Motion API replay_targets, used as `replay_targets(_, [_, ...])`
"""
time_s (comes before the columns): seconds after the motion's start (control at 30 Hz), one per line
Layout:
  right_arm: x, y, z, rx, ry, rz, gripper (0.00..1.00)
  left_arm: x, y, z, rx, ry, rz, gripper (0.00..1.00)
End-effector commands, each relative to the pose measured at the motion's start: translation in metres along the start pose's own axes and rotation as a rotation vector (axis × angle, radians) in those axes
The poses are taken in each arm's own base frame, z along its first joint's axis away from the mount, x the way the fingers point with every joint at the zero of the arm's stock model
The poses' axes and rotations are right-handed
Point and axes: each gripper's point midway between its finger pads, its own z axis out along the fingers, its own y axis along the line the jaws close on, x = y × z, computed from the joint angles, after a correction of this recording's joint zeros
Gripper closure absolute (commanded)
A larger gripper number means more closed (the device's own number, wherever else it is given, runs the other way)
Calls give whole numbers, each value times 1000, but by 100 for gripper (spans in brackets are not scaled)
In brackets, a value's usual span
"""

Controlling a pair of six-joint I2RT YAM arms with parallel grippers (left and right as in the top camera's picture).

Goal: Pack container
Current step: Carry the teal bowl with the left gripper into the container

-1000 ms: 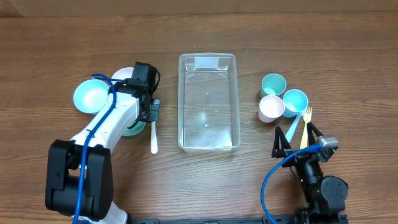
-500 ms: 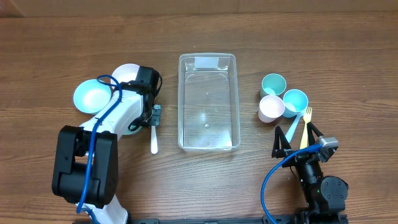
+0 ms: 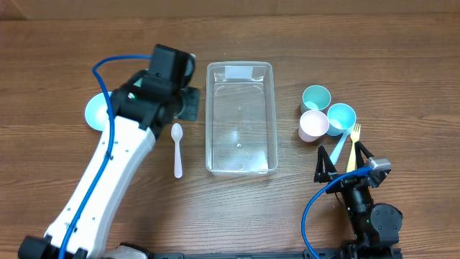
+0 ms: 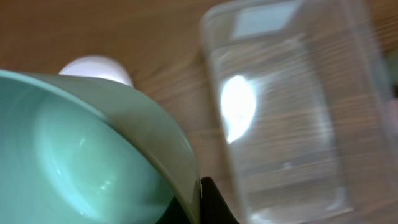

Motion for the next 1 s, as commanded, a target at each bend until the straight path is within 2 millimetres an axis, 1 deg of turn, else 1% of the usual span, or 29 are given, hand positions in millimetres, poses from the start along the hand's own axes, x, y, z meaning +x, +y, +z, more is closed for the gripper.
replay_targets(0.0, [2, -1, 0, 3, -4, -4, 0, -28, -68, -37, 161, -151, 143, 96])
replay_targets(0.1, [2, -1, 0, 3, -4, -4, 0, -36, -116, -38, 226, -233, 317, 96])
replay_targets(0.13, [2, -1, 0, 3, -4, -4, 0, -37, -126, -34, 229, -244, 344, 96])
replay_targets(0.17, [2, -1, 0, 3, -4, -4, 0, -39, -132, -27, 223, -250, 351, 96])
replay_targets(0.2, [2, -1, 0, 3, -4, -4, 0, -40, -138, -17, 228, -244, 356, 96])
replay_targets(0.23, [2, -1, 0, 3, -4, -4, 0, -38, -142, -2, 225, -223, 361, 96])
replay_targets(0.27, [2, -1, 0, 3, -4, -4, 0, -32, -145, 21, 216, -180, 368, 96])
replay_targets(0.33, [2, -1, 0, 3, -4, -4, 0, -22, -149, 53, 202, -120, 403, 96])
replay_targets(0.37, [2, -1, 0, 3, -4, -4, 0, -14, -151, 71, 194, -83, 429, 96])
replay_targets(0.47, [2, -1, 0, 3, -4, -4, 0, 0, -152, 108, 173, -25, 492, 96])
replay_targets(0.57, [2, -1, 0, 3, -4, -4, 0, 0, -137, 134, 69, -15, 490, 96])
replay_targets(0.7, [2, -1, 0, 3, -4, -4, 0, 12, -134, 156, 60, 31, 550, 96])
replay_targets(0.8, [2, -1, 0, 3, -4, -4, 0, 13, -128, 175, 44, 37, 540, 96])
replay_targets(0.87, [2, -1, 0, 3, -4, -4, 0, 11, -123, 183, 36, 32, 538, 82])
replay_targets(0.97, [2, -1, 0, 3, -4, -4, 0, 3, -115, 186, 27, 15, 525, 82])
